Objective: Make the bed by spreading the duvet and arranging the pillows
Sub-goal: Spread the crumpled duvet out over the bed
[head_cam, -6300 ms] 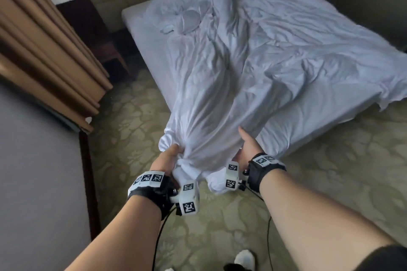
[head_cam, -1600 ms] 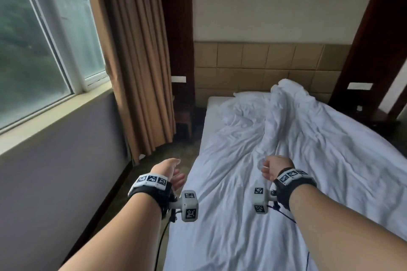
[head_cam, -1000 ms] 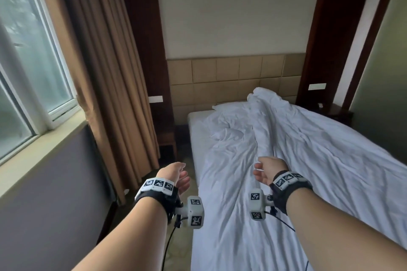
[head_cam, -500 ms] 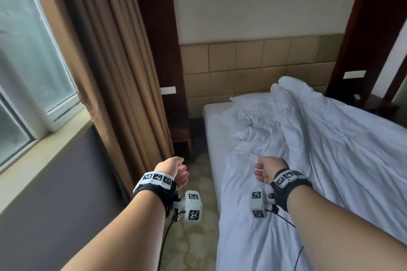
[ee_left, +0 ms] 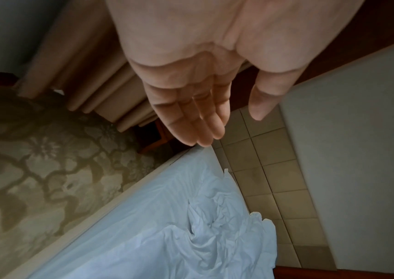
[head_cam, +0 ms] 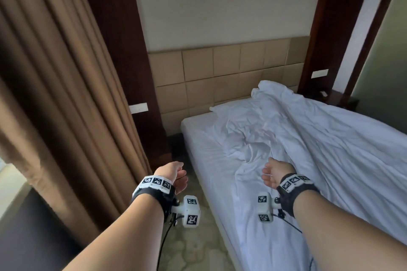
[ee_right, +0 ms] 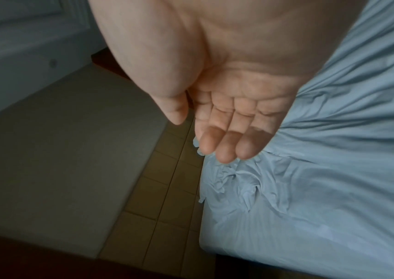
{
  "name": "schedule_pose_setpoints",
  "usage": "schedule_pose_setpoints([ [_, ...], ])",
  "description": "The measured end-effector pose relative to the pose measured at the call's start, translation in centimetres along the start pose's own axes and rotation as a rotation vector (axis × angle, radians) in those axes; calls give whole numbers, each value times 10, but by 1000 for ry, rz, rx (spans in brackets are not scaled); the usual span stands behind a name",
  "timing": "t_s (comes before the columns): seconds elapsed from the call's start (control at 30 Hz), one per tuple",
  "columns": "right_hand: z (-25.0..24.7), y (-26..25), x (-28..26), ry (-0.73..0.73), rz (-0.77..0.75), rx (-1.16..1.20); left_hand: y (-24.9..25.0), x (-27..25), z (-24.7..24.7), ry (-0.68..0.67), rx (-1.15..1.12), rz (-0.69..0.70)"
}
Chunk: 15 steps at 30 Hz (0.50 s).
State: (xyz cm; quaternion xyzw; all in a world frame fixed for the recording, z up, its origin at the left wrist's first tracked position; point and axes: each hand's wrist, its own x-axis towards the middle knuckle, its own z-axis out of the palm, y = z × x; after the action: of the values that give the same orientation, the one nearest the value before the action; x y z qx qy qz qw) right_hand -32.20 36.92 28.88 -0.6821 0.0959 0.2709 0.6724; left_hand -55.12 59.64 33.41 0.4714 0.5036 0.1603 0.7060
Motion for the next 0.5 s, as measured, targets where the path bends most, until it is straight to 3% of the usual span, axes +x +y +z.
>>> schedule_pose_setpoints([
  [0.1,42,-12,22,-6,33,78,59,59,-11,23,37,36],
  [0.2,64,-22,41,24,55,76,96,109,8,-41,64,29],
  [0.37,72,-27,108,160,107,54,96,190,62,-199,125,-37],
  [0.5,91,-29,189,231,178,58,104,265,85,-195,156,-94],
])
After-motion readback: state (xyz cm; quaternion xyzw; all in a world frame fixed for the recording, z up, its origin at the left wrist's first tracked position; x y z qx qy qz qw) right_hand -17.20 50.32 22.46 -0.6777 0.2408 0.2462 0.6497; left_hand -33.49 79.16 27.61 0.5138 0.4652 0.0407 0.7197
